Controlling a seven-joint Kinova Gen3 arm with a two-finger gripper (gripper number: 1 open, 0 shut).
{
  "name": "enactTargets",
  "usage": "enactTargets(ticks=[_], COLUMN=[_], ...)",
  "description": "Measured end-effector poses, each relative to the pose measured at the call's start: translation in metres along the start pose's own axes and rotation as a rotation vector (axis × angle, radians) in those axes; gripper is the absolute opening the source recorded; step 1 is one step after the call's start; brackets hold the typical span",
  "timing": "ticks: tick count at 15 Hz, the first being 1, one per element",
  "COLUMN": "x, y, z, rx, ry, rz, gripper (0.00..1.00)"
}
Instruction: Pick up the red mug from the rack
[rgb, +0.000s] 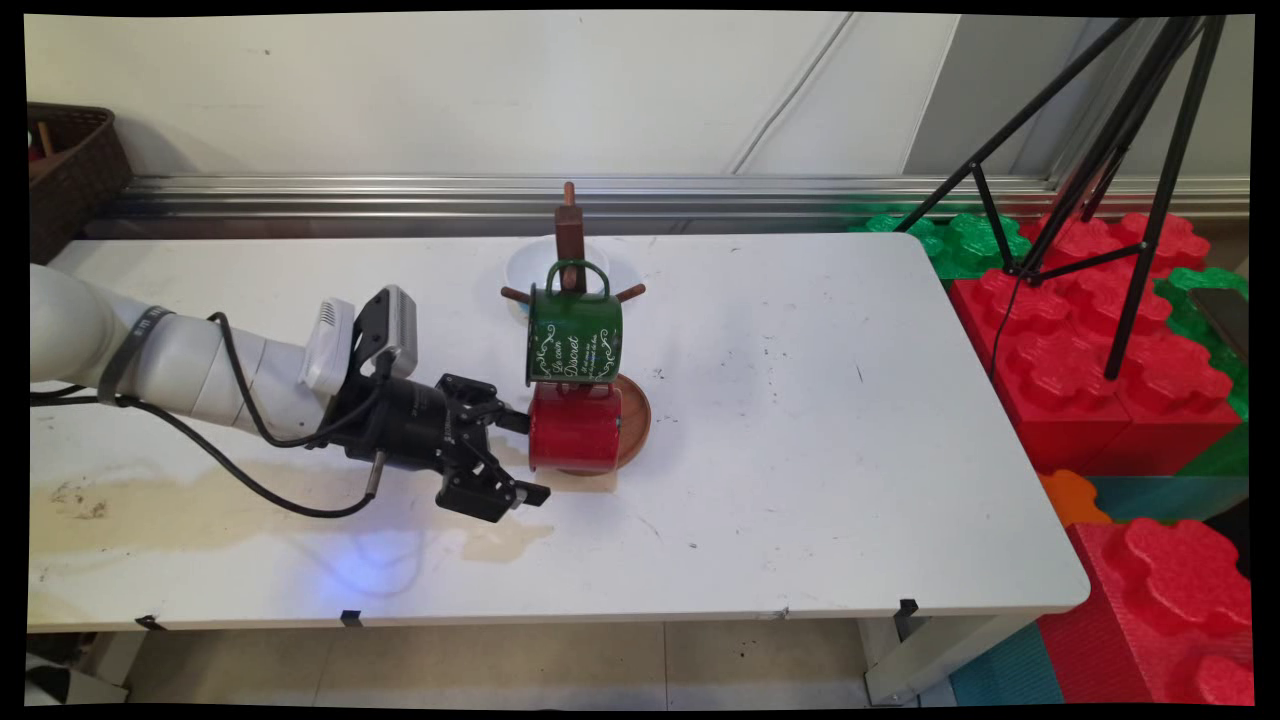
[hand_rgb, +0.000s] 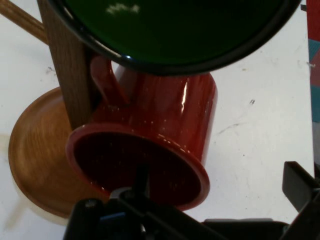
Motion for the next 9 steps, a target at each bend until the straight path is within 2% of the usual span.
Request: enactTargets(ticks=[9], x=[-0.005], y=[-0.0004], z=[0.0068], rx=[0.009], ry=[0.012], rz=[-0.021], gripper=[1.0])
